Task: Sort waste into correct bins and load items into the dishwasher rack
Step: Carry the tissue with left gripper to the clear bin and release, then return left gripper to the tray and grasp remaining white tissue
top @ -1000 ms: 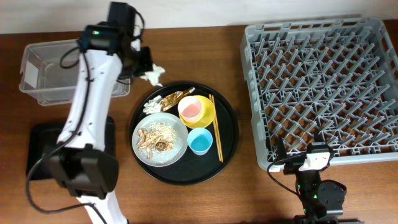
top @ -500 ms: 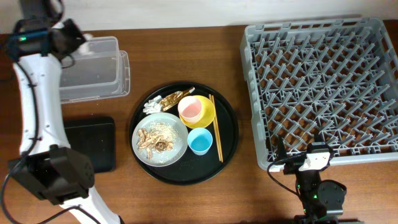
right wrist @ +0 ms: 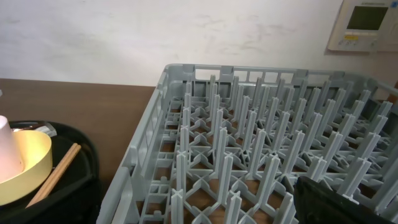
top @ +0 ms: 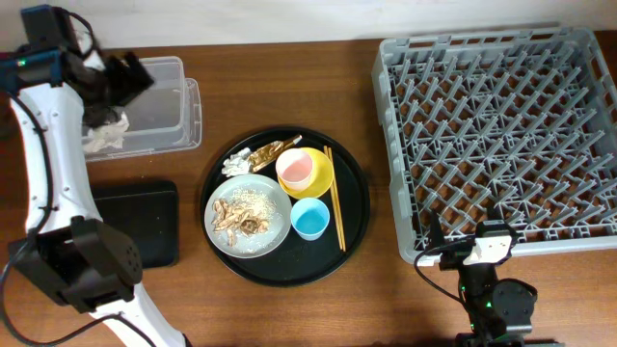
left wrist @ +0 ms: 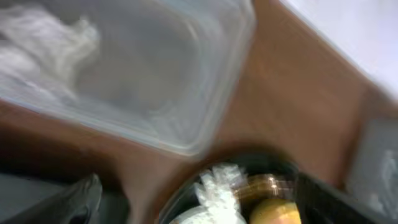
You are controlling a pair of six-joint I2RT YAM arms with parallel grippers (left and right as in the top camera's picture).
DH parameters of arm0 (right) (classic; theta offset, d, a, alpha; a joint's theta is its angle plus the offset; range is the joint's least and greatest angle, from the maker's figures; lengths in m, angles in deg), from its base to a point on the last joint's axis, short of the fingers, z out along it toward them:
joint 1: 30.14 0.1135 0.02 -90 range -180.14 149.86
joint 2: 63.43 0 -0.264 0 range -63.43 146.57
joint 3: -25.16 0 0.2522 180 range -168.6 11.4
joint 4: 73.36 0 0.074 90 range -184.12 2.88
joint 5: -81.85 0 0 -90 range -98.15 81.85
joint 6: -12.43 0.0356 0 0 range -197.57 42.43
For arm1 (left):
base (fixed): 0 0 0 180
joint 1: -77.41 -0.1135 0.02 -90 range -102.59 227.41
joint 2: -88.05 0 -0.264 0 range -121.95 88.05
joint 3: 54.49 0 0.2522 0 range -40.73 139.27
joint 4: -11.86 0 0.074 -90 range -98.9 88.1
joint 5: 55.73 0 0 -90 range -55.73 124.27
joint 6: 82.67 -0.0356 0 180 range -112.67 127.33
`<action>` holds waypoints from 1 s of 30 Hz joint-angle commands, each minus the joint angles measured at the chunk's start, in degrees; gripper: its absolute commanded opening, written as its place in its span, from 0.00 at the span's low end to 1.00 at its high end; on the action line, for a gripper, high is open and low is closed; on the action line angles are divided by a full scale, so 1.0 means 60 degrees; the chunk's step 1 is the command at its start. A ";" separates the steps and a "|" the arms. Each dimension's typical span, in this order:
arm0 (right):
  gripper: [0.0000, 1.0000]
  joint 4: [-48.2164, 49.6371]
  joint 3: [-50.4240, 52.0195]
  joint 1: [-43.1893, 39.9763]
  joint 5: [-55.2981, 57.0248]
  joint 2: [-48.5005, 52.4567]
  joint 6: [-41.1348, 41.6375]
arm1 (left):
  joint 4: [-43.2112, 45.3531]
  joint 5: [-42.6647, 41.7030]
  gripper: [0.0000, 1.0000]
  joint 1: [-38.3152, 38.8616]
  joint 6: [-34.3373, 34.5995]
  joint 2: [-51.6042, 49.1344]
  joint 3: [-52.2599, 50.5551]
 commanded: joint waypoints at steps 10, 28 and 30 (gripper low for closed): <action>0.98 -0.0011 0.0069 -0.0062 -0.0084 -0.0069 -0.0058 | -0.2674 0.1606 0.80 0.3319 -0.0280 -0.0106 -0.0321; 0.98 -0.0007 0.0069 -0.0062 -0.0084 -0.0069 -0.0058 | 0.2211 0.2659 0.72 0.4652 -0.3370 -0.0127 -0.5078; 0.99 -0.0007 0.0069 -0.0062 -0.0084 -0.0069 -0.0058 | 0.2422 0.3493 0.72 0.4947 -0.3468 -0.0178 -0.5118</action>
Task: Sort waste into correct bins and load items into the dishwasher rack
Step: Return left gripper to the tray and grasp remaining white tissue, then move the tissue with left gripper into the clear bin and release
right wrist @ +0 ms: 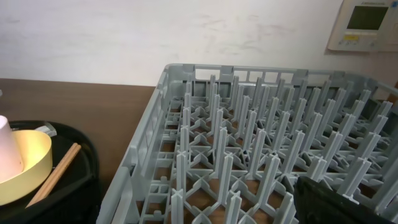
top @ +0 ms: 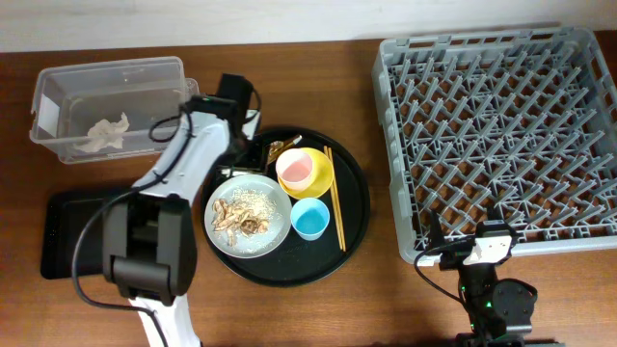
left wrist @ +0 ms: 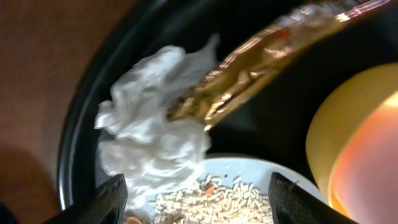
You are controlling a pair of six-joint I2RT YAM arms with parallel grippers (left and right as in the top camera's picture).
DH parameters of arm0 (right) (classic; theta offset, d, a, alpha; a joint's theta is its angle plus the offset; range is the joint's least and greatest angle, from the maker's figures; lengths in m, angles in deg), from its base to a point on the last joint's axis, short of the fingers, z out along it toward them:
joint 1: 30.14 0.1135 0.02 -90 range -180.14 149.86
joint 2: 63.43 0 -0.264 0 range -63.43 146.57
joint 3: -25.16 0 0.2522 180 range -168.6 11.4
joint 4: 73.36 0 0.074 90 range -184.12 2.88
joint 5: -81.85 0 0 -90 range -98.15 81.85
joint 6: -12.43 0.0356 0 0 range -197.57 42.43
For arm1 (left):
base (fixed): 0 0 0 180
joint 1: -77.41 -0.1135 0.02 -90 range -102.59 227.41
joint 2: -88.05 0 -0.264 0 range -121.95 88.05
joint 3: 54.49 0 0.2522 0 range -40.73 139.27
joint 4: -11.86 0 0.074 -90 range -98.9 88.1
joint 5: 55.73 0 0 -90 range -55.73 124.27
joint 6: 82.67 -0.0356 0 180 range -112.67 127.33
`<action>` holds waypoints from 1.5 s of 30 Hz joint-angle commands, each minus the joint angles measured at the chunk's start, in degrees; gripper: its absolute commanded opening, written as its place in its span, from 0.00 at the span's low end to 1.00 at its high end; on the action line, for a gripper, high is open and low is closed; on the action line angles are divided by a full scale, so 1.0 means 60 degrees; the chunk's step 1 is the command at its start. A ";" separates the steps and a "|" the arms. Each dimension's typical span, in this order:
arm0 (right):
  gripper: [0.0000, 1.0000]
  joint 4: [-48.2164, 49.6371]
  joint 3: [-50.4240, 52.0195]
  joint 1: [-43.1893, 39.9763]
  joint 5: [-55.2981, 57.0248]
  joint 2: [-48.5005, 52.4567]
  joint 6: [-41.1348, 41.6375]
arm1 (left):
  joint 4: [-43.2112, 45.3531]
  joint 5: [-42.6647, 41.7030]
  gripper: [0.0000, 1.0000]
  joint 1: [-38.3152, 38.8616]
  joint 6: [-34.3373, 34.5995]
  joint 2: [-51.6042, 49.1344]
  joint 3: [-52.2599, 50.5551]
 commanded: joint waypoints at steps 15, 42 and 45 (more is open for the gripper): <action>0.98 -0.0007 0.0069 -0.0062 -0.0080 -0.0069 -0.0058 | 0.0474 0.2922 0.66 0.0732 -0.0780 -0.0831 -0.0328; 0.98 -0.0011 0.0069 -0.0062 -0.0080 -0.0069 -0.0058 | -0.0047 0.2237 0.01 0.0492 0.0532 0.0135 0.0375; 0.98 -0.0007 0.0069 -0.0062 -0.0080 -0.0069 -0.0058 | -0.0080 0.2076 0.01 0.0495 0.0535 0.0699 0.0375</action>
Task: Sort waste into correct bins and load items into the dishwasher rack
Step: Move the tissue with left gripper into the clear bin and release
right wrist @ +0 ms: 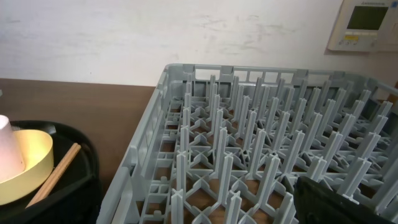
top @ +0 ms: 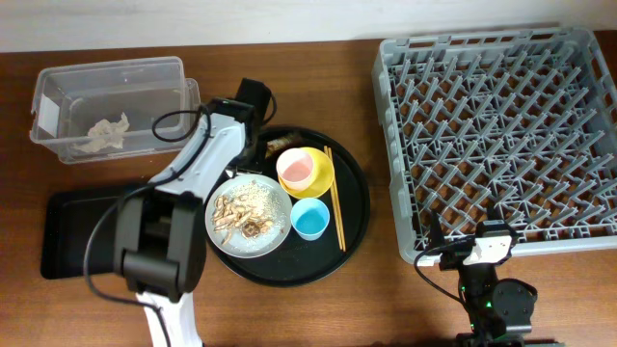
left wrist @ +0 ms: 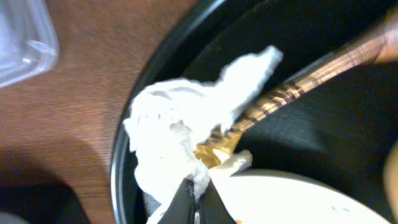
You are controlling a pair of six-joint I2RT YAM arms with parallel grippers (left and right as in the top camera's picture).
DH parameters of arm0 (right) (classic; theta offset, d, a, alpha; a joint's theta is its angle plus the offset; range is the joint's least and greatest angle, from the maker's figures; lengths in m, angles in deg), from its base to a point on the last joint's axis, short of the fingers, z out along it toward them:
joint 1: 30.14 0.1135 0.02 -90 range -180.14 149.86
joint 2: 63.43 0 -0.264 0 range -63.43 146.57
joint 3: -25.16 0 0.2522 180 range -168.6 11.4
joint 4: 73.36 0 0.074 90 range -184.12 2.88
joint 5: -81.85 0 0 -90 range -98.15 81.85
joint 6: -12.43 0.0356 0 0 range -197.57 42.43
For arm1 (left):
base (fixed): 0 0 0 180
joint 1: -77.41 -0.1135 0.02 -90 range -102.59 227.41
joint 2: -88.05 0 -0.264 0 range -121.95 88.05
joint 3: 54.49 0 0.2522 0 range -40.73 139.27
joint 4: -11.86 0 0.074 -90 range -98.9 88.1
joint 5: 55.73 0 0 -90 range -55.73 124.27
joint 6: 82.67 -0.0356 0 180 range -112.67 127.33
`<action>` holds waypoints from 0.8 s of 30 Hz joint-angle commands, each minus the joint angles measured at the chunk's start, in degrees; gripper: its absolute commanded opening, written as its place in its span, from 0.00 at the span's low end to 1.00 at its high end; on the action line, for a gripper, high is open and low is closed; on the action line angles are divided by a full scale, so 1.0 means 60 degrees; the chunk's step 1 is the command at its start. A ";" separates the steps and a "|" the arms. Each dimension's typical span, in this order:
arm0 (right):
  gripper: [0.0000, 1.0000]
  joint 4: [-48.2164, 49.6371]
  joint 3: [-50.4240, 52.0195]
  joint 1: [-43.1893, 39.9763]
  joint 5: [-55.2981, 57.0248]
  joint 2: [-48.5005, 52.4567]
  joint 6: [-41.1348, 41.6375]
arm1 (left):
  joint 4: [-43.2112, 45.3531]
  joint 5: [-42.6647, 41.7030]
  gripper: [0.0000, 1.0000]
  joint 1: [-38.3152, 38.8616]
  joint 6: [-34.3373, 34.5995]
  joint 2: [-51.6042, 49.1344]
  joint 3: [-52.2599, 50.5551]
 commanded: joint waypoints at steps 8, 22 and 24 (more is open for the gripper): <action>0.98 -0.0011 0.0069 -0.0062 -0.0084 -0.0069 -0.0058 | 0.0033 -0.0346 0.01 -0.0153 0.0171 0.2426 0.0273; 0.99 -0.0007 0.0069 -0.0062 -0.0084 -0.0069 -0.0058 | 0.4481 -0.0240 0.04 -0.3147 0.0659 0.2565 0.0266; 0.98 -0.0007 0.0069 -0.0062 -0.0084 -0.0069 -0.0058 | 0.4954 -0.0244 0.35 -0.3727 0.0659 0.2331 0.0266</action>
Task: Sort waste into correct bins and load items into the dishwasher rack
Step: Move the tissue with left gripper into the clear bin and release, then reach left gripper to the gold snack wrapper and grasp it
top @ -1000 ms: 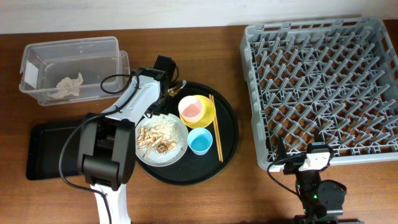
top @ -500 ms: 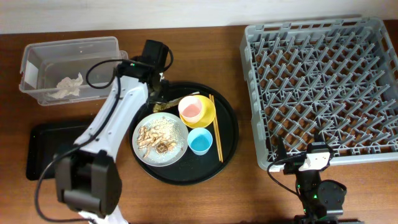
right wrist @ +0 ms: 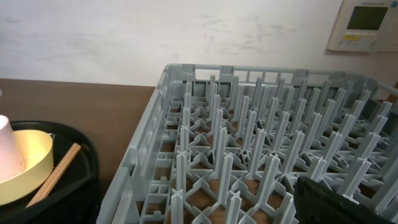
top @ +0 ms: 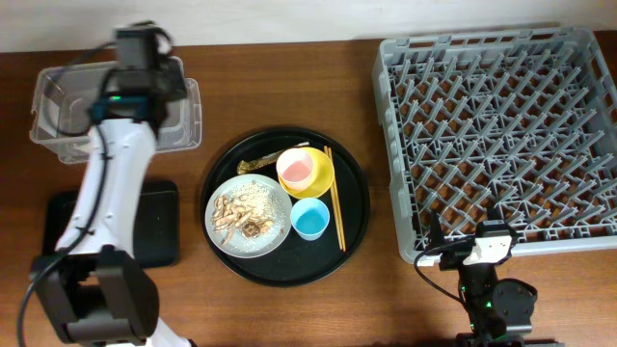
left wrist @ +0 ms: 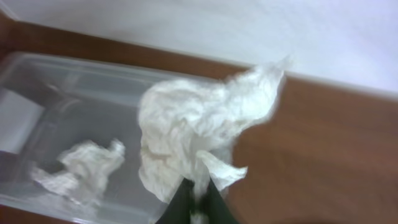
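My left gripper is shut on a crumpled white napkin and holds it above the right end of the clear plastic bin. Another crumpled napkin lies inside that bin. From overhead the left gripper hangs over the clear bin. The black round tray carries a plate of food scraps, a gold wrapper, a pink cup in a yellow bowl, a blue cup and chopsticks. My right gripper rests at the near edge of the grey dishwasher rack; its jaws are mostly out of view.
A flat black bin lies left of the tray, below the clear bin. In the right wrist view the rack fills the frame, with the yellow bowl and chopsticks at the left. A wall runs behind the table.
My left gripper, shut on the white napkin at the tray's left edge, now holds it over the clear bin. The napkin is gone from the tray. The right arm has not moved.
My left gripper was by the clear bin, which held one napkin. Then it stood open over the white napkin and gold wrapper on the tray. Then it was shut on that napkin, and now holds it above the clear bin.
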You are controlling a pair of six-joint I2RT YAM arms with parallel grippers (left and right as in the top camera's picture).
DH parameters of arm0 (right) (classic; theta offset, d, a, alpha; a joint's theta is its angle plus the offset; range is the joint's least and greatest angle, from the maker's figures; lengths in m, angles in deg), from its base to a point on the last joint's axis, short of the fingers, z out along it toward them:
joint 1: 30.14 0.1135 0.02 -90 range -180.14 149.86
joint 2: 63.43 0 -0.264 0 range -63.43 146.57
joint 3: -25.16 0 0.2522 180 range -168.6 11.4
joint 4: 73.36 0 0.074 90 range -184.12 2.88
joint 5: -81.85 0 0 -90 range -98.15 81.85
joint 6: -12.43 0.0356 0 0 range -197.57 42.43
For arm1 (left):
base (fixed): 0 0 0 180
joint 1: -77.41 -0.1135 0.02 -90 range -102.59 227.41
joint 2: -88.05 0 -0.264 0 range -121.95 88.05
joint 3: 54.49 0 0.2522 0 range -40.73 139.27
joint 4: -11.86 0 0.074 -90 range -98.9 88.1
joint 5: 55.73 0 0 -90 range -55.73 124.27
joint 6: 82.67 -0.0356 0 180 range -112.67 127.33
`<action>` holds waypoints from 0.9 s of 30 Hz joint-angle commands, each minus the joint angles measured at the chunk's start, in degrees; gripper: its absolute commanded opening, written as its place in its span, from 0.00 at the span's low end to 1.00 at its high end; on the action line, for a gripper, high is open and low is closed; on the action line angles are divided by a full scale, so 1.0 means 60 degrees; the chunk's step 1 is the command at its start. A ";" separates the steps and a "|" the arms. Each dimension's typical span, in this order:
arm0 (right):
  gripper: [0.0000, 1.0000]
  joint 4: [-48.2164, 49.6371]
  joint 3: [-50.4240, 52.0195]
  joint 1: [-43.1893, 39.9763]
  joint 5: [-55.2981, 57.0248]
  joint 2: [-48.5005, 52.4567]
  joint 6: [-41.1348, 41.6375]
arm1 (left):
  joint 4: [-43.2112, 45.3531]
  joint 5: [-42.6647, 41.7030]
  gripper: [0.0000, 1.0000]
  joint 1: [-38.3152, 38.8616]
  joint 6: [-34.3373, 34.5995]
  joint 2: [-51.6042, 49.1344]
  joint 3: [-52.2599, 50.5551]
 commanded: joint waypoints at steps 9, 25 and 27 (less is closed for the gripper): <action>0.98 -0.0007 0.0069 -0.0062 -0.0080 -0.0069 -0.0062 | -0.0189 -0.1071 0.99 -0.1501 0.0098 -0.0648 0.0120; 0.98 -0.0011 0.0069 -0.0062 -0.0080 -0.0069 -0.0062 | -0.4255 -0.4761 0.97 0.0681 -0.5304 -0.1035 0.0058; 0.98 -0.0011 0.0069 -0.0062 -0.0080 -0.0069 -0.0062 | -0.4295 -0.3672 0.89 0.1093 -0.5344 -0.1257 0.0058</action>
